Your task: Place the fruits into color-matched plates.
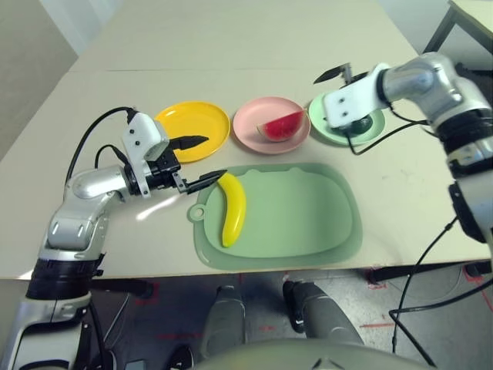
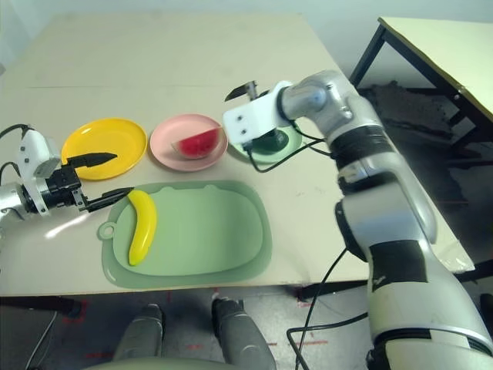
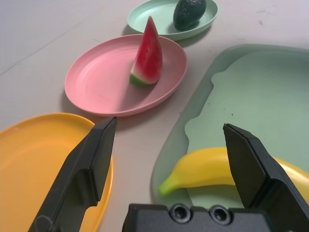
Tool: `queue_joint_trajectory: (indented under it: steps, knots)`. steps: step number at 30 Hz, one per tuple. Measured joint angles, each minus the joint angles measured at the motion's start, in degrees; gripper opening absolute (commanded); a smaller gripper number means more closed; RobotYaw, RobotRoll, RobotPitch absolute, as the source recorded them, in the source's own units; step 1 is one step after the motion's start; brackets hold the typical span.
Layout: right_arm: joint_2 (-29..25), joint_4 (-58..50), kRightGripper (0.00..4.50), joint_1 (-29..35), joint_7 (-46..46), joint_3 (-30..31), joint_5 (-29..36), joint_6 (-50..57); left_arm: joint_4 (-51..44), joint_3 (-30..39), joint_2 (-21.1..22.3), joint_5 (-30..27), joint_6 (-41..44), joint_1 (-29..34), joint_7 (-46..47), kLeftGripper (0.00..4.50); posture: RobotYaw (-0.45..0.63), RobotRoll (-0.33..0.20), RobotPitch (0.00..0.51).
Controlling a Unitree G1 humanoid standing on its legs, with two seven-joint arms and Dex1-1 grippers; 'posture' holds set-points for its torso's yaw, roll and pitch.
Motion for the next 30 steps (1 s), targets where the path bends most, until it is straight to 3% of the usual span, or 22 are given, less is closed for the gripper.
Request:
queue_joint_trajectory:
  steps: [6,10,16,20,30]
  knots:
    - [-0.3,-29.4,4.47,22.5,4.3,-7.0,18.4,30.4,4.9,-1.3,1.2,2.8,-6.7,-1.9,-3.9,4.50,-0.10,0.000,0.167]
    - [1.4,-37.8,4.47,27.0,3.4,-8.4,24.6,39.3,8.6,-2.9,3.0,6.1,-13.9,-2.5,-7.3,4.50,-0.09,0.000,0.174]
    - [7.0,-40.8,4.47,36.9,-1.2,-10.6,28.5,38.8,14.5,-5.9,5.7,11.4,-29.0,-7.3,-12.1,4.50,-0.07,0.000,0.180]
    - [7.6,-38.2,4.47,38.6,-3.0,-10.6,27.3,33.8,16.1,-9.6,5.4,12.9,-37.7,-11.2,-15.6,4.50,-0.07,0.000,0.178]
    - [8.4,-33.3,4.47,43.1,-4.7,-10.3,25.6,25.7,18.5,-20.3,4.1,10.7,-42.4,-23.6,-30.7,4.50,-0.12,0.000,0.170]
